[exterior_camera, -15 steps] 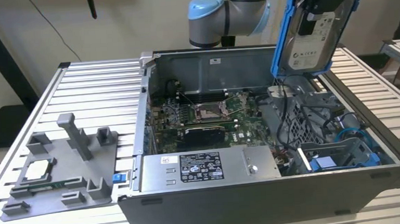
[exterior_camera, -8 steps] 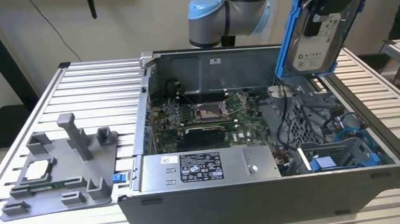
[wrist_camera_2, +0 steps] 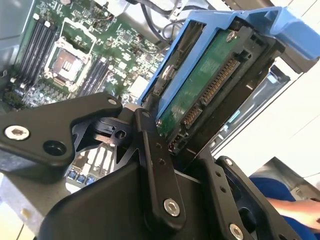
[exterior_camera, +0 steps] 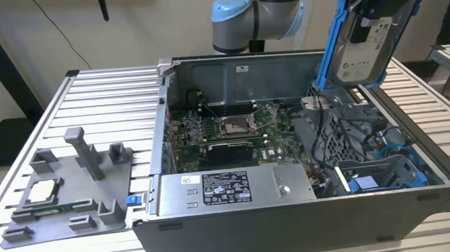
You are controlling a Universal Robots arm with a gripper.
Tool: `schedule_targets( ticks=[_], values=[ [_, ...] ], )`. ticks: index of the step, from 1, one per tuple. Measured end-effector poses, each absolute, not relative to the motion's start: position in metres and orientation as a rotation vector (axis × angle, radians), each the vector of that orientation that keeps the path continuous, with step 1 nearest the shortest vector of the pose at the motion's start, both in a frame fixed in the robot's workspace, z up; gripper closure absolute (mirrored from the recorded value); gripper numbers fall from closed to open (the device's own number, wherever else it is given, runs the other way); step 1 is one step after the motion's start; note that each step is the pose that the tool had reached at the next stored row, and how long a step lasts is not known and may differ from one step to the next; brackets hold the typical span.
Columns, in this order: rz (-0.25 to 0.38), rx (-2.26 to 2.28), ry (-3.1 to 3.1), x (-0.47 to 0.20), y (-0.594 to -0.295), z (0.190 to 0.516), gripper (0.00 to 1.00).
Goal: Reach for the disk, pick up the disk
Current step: 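Pick up the disk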
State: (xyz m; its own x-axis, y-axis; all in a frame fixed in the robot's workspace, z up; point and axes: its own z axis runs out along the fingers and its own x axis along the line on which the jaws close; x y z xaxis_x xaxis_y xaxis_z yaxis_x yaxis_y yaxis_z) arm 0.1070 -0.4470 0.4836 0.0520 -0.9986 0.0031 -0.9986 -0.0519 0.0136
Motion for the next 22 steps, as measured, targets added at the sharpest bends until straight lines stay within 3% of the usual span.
schedule_targets(
  ticks=[22],
  values=[
    [-0.012, 2.269, -2.155, 0.107, -0.539, 0.483, 1.0]
  ],
)
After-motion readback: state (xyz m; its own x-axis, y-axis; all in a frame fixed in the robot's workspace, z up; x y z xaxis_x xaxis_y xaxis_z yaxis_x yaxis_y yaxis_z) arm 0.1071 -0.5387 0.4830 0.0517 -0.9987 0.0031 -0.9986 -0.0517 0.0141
